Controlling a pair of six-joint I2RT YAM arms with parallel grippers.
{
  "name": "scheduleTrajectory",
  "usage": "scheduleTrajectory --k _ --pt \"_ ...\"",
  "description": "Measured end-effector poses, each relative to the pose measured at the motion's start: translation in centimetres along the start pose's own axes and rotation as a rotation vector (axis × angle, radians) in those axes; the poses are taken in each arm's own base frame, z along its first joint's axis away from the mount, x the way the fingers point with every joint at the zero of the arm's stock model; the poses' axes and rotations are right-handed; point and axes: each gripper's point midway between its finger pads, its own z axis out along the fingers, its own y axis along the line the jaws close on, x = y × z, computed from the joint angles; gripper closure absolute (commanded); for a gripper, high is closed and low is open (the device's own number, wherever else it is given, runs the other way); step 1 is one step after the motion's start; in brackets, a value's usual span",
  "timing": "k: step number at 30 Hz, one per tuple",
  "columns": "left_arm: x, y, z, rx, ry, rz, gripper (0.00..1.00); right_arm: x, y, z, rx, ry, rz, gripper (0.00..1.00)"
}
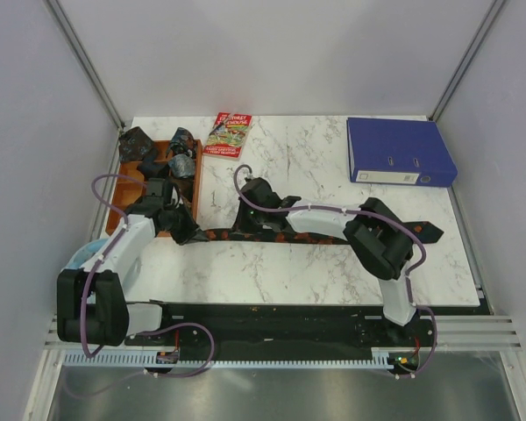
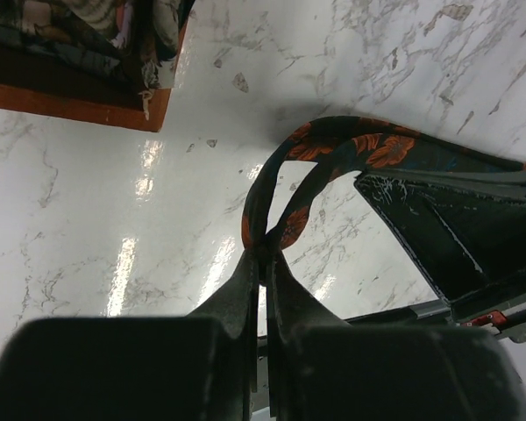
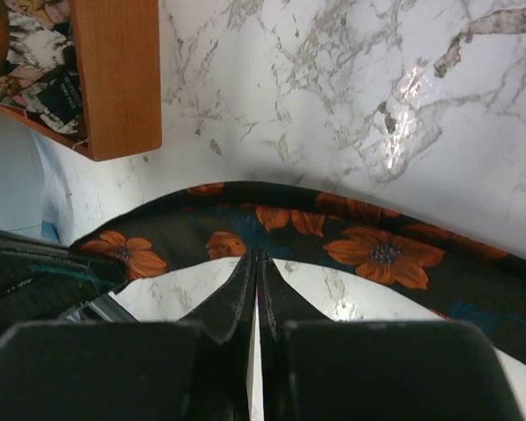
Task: Roll the ties
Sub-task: Roll the tie at the center of the board.
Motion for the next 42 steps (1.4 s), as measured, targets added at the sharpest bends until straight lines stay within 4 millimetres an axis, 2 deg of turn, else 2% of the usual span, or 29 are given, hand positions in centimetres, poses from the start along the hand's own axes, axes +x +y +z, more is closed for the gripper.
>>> scheduleTrajectory --k 11,17,23,28,32,38,42 --pt "0.2 0.5 0.3 -0.025 0.026 0.007 0.98 0.9 0.0 4.2 -0.03 0.051 0.028 0.97" --pt "-0.1 0.2 0.2 -0.023 0.024 0.012 0.98 1.1 0.3 5.2 -0.058 0.06 0.04 0.98" --pt "-1.0 -0.7 -0.3 -0.005 0.002 0.022 0.98 0.7 0.2 4.9 -0.054 0.045 0.034 0.97" --pt "-1.5 -1.2 -0.4 0.003 -0.006 0.026 0.98 0.3 -0.2 2.6 -0.047 0.026 0.027 0.97" --pt "-1.7 -1.5 -0.5 0.009 -0.008 0.031 0.98 -0.5 0.3 1.1 -0.059 0.003 0.023 0.97" --pt "-1.4 -3.1 -0.4 0.025 0.002 0.078 0.98 -0.7 0.5 1.2 -0.075 0.002 0.024 0.98" --pt "-0.7 -4.1 0.2 0.024 0.025 0.115 0.98 -0.1 0.0 2.3 -0.074 0.021 0.027 0.99"
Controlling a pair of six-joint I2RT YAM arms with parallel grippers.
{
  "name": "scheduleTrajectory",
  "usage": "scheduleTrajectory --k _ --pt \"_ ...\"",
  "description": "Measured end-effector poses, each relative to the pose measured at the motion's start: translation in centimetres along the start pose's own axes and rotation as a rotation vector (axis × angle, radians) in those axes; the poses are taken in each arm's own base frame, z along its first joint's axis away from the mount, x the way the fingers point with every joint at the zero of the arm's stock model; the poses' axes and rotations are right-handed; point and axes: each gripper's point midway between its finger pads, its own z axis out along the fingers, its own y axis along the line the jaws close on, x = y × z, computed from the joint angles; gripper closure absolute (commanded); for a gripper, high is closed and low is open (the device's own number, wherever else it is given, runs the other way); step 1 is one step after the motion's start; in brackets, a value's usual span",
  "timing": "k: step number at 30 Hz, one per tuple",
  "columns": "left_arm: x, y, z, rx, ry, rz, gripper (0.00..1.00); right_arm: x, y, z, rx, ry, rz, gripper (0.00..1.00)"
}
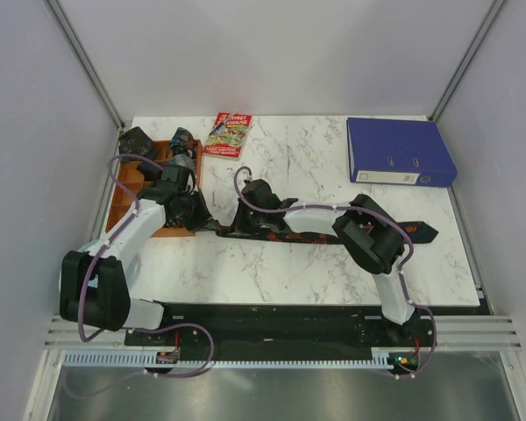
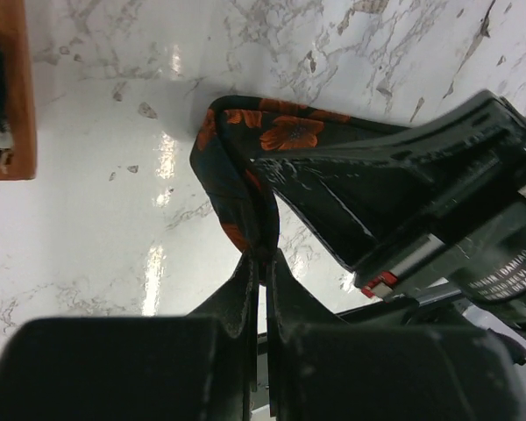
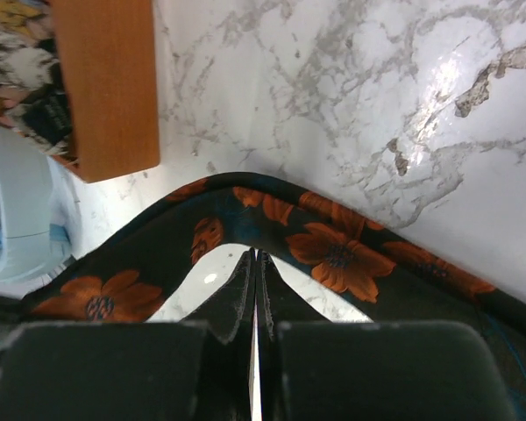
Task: Roll the ties
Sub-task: Roll the tie at the center of the board.
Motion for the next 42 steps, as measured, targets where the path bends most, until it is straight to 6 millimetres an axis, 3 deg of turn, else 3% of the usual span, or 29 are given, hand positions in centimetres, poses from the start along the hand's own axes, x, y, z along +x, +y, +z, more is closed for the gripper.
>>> scheduleTrajectory --k 5,9,15,19,21,25,30,32,36,42 --pt "1.0 -1.6 1.2 -0.012 0.037 0.047 0.98 0.8 -1.4 1.5 0.024 0.034 0.011 1.0" --pt "1.7 -2.6 2.3 -0.025 0.066 0.079 0.98 0.4 -2.4 0.9 0.025 0.03 0.026 0.98" --pt "2.7 -3.4 3.9 -0.048 0.11 0.115 0.98 -2.4 -5.7 -4.3 0.053 -0.012 0.097 0.93" --pt "3.0 -3.9 5.3 -0.064 0.135 0.139 0.98 -5.7 -6.8 -8.8 0.065 -0.089 0.124 0.92" --pt "3.1 -4.1 6.0 -0.069 0.145 0.145 0.98 -6.5 -6.9 -10.6 0.061 -0.119 0.121 0.92" --pt "3.4 -4.0 7.2 -0.08 0.164 0.15 0.98 -5.7 -6.7 -12.9 0.055 -0.131 0.105 0.92" --pt "3.3 -3.9 8.3 -0.086 0.172 0.151 0.95 -3.7 -7.8 -14.1 0.082 -0.103 0.106 0.91" --pt "3.3 -4.0 8.6 -0.085 0.172 0.151 0.88 -3.1 -8.3 -14.4 0.094 -0.093 0.11 0.91" --pt "3.1 -4.3 9.0 -0.071 0.164 0.149 0.57 -2.5 -8.8 -14.8 0.106 -0.087 0.115 0.91" --pt "3.1 -5.0 9.1 -0.046 0.162 0.152 0.49 -2.3 -8.8 -15.2 0.109 -0.09 0.115 0.91"
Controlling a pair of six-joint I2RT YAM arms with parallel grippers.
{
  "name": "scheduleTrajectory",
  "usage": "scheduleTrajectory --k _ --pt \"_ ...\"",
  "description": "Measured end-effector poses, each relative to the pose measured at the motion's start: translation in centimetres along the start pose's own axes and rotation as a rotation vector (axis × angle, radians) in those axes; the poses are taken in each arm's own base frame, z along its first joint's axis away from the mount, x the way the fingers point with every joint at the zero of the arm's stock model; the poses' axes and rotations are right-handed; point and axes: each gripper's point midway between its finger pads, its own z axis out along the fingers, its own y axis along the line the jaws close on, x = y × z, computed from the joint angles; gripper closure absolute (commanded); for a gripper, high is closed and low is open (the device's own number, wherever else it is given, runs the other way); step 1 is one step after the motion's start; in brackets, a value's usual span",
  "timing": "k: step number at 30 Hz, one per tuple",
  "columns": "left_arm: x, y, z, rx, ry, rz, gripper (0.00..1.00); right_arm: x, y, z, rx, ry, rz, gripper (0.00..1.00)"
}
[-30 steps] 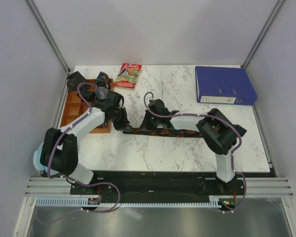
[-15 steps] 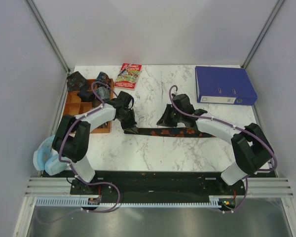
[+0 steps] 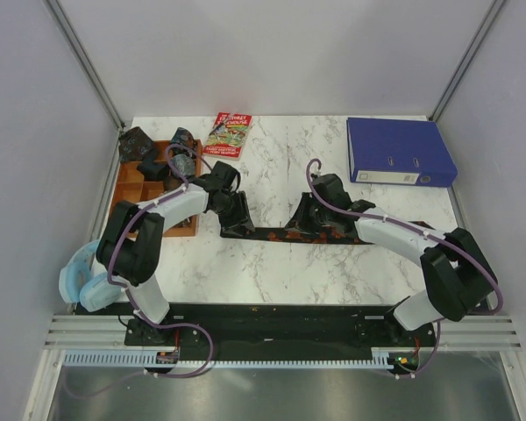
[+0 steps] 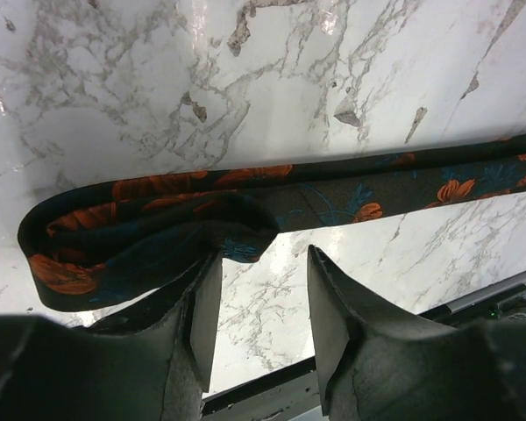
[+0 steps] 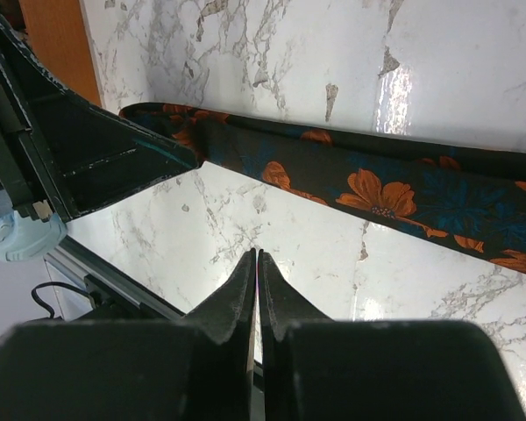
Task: Roll the ties
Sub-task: Roll the tie at the center of the board.
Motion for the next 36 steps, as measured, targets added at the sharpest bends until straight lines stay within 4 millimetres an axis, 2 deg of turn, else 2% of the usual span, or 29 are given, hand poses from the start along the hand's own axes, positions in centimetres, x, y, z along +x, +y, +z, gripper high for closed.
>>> scheduleTrajectory --k 8,14,17,21,24,28,30,33,36 --pt "0.1 -1.0 -0.8 0.047 0.003 0.007 0.43 -0.3 0.4 -0.5 -0.011 -0.018 -0.004 0.91" --pt "-0.7 -2.5 -2.7 0.096 -0.044 0.026 0.42 0.4 1.1 -0.4 -0.012 -0.007 -0.019 0.92" --pt "-1.0 -3.4 -3.9 0.122 -0.064 0.037 0.42 0.9 2.7 -0.1 -0.03 0.005 -0.043 0.92" --pt "-1.3 -3.3 -6.2 0.132 -0.103 0.034 0.5 1.3 5.4 1.2 -0.063 0.022 -0.081 0.93" --pt "-2.3 -1.9 -8.8 0.137 -0.18 0.0 0.52 1.6 6.7 2.5 -0.08 0.039 -0.1 0.94" --pt "-3.2 1.9 -11.2 0.101 -0.271 -0.083 0.54 1.5 7.8 4.7 -0.091 0.07 -0.106 0.95" --pt "-3.1 3.6 -11.1 0.075 -0.281 -0.114 0.55 1.5 8.1 6.0 -0.096 0.087 -0.106 0.95" --pt "-2.1 5.8 -10.0 0.026 -0.257 -0.153 0.55 1.4 8.2 7.8 -0.098 0.105 -0.106 0.96" --pt "-1.2 7.2 -9.0 -0.008 -0.24 -0.175 0.54 1.7 8.1 9.1 -0.093 0.127 -0.103 0.96"
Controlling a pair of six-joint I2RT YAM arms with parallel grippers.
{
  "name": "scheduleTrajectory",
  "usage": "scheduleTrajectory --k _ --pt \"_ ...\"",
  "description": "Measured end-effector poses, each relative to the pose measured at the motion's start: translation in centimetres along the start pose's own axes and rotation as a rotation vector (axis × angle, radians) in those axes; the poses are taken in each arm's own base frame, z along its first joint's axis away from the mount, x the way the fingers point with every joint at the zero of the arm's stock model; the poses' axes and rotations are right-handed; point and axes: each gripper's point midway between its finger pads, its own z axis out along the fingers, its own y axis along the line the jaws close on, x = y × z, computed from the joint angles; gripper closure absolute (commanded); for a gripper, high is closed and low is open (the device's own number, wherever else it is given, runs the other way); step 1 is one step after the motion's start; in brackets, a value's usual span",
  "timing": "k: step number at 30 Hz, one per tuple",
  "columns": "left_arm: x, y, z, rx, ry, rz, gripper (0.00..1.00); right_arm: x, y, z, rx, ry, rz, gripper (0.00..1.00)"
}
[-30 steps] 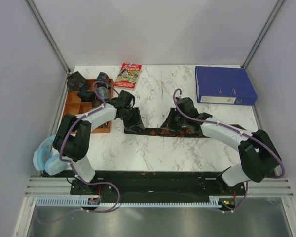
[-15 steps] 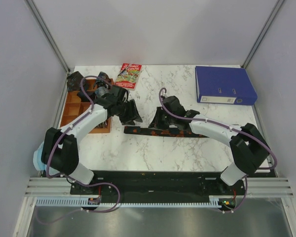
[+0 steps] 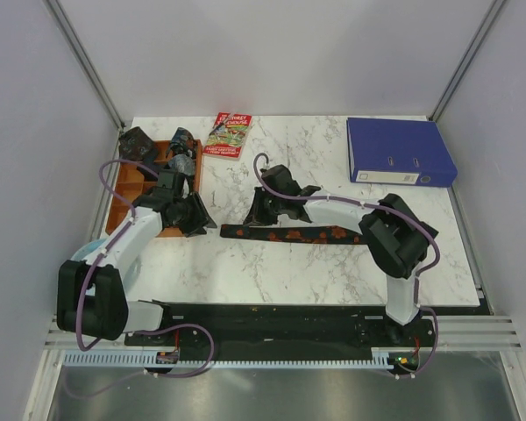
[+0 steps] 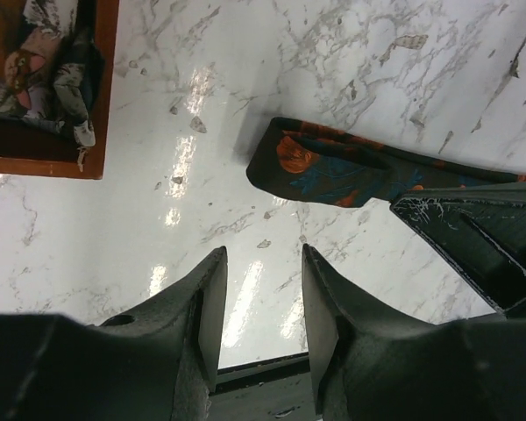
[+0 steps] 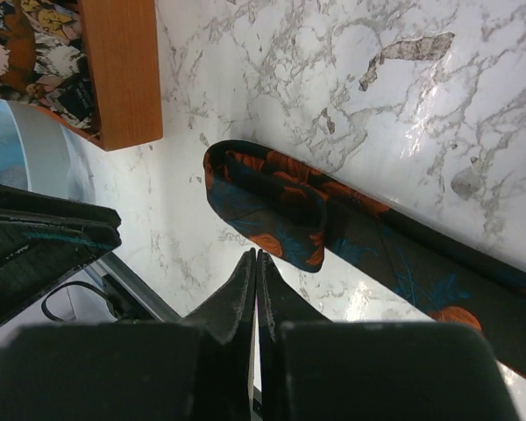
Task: Roll the ties
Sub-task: Roll the tie at the center of the board.
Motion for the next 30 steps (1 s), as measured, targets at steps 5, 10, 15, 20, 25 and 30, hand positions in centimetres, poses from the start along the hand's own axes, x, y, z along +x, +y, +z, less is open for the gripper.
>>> scheduleTrajectory --k 5,10,15,20,25,30 --pt "-0.1 0.4 0.7 0.003 -0.017 0.0 0.52 0.3 -0.4 1.4 0.003 0.027 -0.004 0.97" --pt "-0.7 0.1 1.6 0.031 -0.048 0.009 0.51 0.8 -1.1 2.0 0.013 0.046 -0.003 0.97" --pt "-0.5 0.2 3.2 0.059 -0.05 0.014 0.51 0.8 -1.6 2.3 0.02 0.05 -0.004 0.97" --pt "0.0 0.1 4.7 0.104 -0.034 0.02 0.5 0.6 -2.2 2.4 0.027 0.054 -0.003 0.98" --pt "-0.2 -0.6 5.7 0.15 -0.039 0.032 0.49 0.2 -3.1 2.6 0.037 0.052 0.004 0.98" --pt "-0.3 -1.0 6.6 0.183 -0.036 0.042 0.5 0.0 -3.6 2.9 0.036 0.053 0.008 0.98"
